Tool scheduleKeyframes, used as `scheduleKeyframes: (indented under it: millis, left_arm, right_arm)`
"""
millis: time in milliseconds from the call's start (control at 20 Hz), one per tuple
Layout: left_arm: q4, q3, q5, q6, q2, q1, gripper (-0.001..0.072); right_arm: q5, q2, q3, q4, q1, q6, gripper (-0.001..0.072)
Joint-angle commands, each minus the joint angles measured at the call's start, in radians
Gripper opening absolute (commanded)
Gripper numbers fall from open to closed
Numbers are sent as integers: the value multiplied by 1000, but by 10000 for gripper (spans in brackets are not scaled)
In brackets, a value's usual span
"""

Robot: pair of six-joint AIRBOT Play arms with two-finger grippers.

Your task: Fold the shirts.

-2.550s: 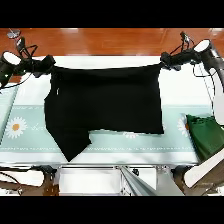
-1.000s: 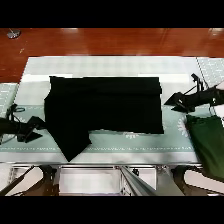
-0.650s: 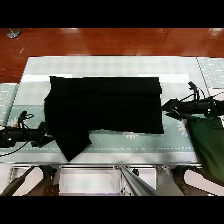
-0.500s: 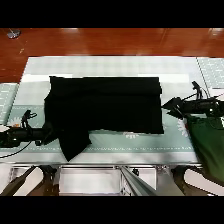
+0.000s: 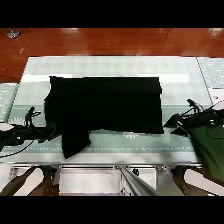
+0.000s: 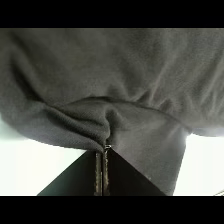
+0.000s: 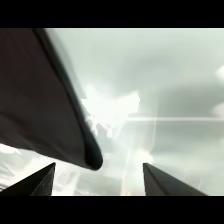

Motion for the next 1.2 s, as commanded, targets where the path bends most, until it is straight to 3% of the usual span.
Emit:
scheduleKeyframes:
  millis: [0, 200, 250, 300, 350, 650, 950, 1150]
  left_arm:
    - [-7, 3, 1, 6, 1, -3, 19]
    - [-8, 3, 1, 6, 1, -3, 19]
    - [-8, 8, 1, 6, 1, -3, 19]
    - [-8, 21, 0, 6, 1, -3, 20]
    - [-8, 43, 0, 6, 1, -3, 19]
    - [-64, 299, 76, 2, -43, -6, 18]
    - [-139, 629, 216, 14, -381, -124, 18]
    - [-141, 863, 196, -10, -602, -161, 19]
  right_arm:
    - [-60, -16, -28, 48, 92, 21, 625]
    - [-180, -55, -26, 196, 180, 19, 601]
    - [-192, -55, -16, 216, 198, 3, 418]
    - [-189, -55, 4, 225, 211, -29, 142]
    - [-177, -55, 34, 229, 216, -58, 28]
    - [-103, -126, 322, 185, 169, -48, 28]
    - [-133, -388, 689, 188, 217, -10, 28]
    - [-124, -558, 903, 194, 224, 22, 28]
